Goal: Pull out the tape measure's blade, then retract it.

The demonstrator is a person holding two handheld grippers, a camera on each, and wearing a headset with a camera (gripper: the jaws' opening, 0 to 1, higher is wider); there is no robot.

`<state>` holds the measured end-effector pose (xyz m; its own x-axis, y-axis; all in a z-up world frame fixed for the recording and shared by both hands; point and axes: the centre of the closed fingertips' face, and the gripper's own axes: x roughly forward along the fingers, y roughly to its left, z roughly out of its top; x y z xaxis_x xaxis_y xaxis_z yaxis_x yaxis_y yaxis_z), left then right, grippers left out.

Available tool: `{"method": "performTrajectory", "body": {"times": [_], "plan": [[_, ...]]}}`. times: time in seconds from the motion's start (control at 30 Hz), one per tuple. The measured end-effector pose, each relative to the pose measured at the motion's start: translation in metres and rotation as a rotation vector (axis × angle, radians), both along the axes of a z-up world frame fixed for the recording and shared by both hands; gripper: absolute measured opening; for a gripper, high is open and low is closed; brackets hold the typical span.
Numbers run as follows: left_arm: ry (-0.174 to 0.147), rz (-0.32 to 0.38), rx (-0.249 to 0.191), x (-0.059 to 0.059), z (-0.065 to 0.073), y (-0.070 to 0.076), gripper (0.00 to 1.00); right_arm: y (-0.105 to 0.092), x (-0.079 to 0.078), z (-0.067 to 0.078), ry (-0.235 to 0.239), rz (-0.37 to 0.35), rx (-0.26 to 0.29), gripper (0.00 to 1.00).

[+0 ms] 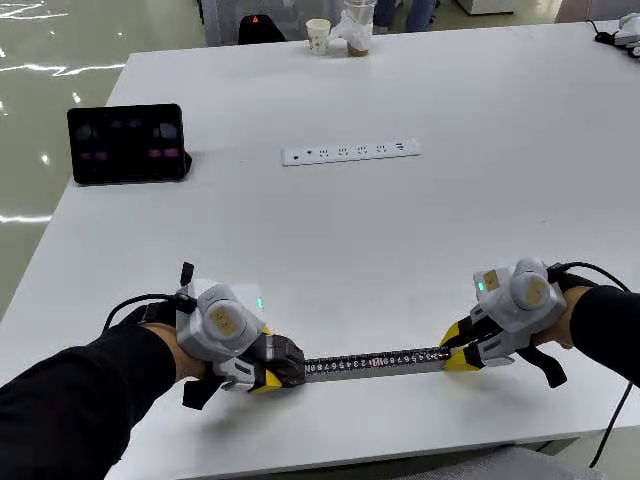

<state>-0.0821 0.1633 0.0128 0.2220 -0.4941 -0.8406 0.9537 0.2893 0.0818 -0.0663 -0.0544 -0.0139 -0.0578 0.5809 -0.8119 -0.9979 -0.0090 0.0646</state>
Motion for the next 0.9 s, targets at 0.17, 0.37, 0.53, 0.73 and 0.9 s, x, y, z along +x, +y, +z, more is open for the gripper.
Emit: {"method": "performTrajectory", "body": {"times": [0.17, 0.37, 0.53, 0.73, 0.9], "plan": [[0.001, -0.001, 0.000, 0.000, 0.000, 0.000, 0.33, -0.006, 0.000, 0.000, 0.003, -0.006, -0.004, 0.10], [0.002, -0.002, -0.001, 0.000, 0.000, -0.001, 0.33, -0.012, 0.000, 0.000, 0.000, -0.011, -0.009, 0.10], [0.001, -0.002, -0.001, 0.000, 0.000, -0.001, 0.33, -0.016, 0.000, 0.000, 0.002, -0.016, -0.013, 0.10], [0.001, -0.003, -0.002, 0.000, 0.000, -0.001, 0.33, -0.020, -0.001, 0.000, 0.002, -0.018, -0.022, 0.10], [0.000, -0.001, -0.003, 0.000, 0.000, -0.001, 0.33, -0.023, -0.001, -0.001, 0.002, -0.020, -0.024, 0.10]]}}
